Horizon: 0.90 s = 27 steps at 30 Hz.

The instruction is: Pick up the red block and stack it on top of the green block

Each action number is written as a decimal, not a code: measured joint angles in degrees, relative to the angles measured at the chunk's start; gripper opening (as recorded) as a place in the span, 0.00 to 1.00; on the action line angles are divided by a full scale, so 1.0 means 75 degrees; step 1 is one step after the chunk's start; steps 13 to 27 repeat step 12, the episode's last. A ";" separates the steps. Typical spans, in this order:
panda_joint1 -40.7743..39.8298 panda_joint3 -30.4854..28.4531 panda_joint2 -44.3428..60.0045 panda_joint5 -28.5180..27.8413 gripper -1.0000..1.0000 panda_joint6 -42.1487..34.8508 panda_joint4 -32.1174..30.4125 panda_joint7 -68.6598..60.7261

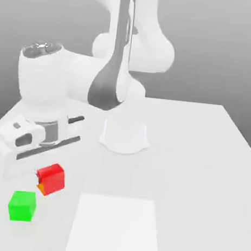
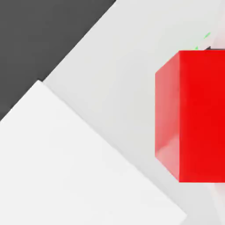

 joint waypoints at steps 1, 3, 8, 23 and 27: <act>0.0001 0.0012 0.0113 0.0090 0.00 0.0058 0.0066 -0.0072; -0.0023 0.0091 0.0399 0.0345 0.00 0.0274 0.0135 -0.0264; -0.0219 0.0435 0.1282 0.1211 0.00 0.1003 0.0198 -0.0892; -0.0296 0.0538 0.1443 0.1368 1.00 0.1136 0.0203 -0.1006; -0.0296 0.0538 0.1443 0.1368 1.00 0.1136 0.0203 -0.1006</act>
